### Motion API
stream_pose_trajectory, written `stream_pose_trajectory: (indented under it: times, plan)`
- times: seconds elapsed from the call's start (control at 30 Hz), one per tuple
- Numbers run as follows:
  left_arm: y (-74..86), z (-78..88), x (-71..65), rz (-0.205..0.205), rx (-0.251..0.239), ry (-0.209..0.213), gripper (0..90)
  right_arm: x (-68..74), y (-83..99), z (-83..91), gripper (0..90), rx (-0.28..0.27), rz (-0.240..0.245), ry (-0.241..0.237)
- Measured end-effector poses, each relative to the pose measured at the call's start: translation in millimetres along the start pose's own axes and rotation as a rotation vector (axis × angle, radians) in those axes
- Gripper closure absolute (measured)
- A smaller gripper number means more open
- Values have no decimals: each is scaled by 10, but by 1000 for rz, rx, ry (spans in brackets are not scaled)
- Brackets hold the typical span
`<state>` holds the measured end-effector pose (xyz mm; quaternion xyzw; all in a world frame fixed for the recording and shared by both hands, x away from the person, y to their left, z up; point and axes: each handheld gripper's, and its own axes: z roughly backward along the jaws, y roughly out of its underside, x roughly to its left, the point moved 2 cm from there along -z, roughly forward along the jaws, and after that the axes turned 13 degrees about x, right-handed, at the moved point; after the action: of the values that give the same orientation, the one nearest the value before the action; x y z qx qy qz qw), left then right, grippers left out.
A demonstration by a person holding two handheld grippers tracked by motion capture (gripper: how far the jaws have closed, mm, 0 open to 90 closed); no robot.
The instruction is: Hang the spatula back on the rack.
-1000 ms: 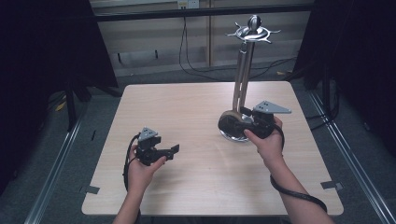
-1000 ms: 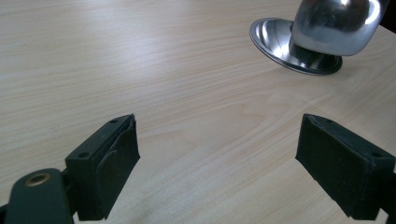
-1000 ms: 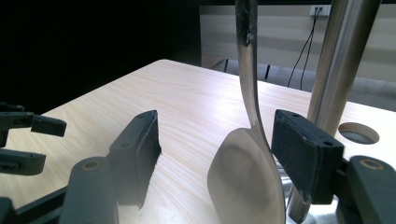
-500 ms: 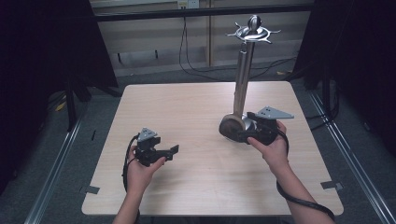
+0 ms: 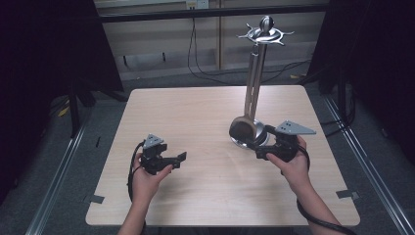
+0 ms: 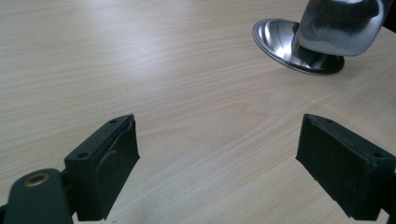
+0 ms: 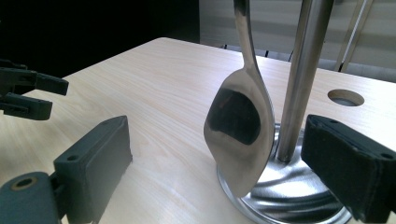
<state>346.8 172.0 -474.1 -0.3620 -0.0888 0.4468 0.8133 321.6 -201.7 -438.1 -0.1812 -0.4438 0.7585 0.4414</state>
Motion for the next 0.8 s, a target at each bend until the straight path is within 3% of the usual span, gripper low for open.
stream_pose_trajectory:
  times: [0.8]
  plan:
    - [16, 0, 1, -5, 0, -10, 69, -71, 316, 161, 69, 40, -6, 6]
